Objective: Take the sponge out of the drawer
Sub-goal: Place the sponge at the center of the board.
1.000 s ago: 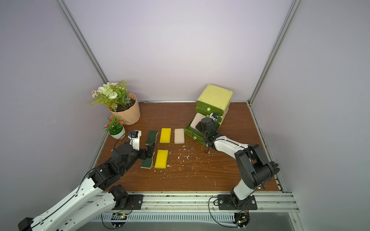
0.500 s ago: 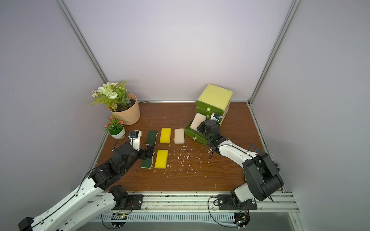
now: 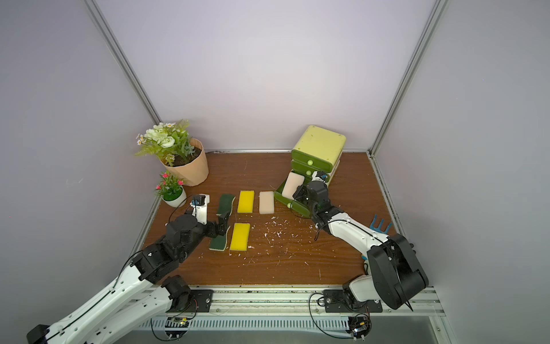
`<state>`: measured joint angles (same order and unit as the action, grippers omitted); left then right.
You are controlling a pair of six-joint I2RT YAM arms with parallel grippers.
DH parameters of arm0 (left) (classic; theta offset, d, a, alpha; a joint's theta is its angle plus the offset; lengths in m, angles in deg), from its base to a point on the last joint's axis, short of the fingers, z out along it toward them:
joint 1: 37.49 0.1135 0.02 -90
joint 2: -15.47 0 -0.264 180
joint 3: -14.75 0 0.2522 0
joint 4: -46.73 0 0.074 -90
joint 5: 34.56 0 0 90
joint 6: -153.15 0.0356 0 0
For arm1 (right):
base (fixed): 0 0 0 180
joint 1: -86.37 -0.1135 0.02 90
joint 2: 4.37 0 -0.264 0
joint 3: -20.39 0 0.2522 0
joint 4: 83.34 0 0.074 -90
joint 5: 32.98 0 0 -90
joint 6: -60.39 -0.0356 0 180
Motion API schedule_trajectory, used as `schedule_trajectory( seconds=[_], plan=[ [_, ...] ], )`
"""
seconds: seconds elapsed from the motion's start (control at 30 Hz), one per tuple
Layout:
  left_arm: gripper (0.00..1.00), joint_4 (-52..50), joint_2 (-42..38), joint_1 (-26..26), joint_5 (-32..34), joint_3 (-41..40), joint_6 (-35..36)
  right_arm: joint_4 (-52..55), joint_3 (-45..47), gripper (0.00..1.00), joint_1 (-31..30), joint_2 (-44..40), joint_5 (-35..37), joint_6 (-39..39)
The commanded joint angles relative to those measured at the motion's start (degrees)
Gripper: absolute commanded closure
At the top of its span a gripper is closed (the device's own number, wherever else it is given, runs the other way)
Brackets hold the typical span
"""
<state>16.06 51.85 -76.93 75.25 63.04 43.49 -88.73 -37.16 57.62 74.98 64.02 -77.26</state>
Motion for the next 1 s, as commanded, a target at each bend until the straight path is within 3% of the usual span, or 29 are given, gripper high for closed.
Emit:
schedule_trajectory(
  seconds=[0.0, 0.97],
  plan=[
    [0.02, 0.78, -0.52, 0.51, 1.41, -0.69, 0.26, -0.01, 0.63, 1.0, 0.28, -3.59, -2.11, 1.95],
    [0.02, 0.91, 1.02, 0.51, 1.98, -0.8, 0.58, -0.22, 7.71, 1.0, -0.8, -7.28, -21.0, 0.66]
  ],
)
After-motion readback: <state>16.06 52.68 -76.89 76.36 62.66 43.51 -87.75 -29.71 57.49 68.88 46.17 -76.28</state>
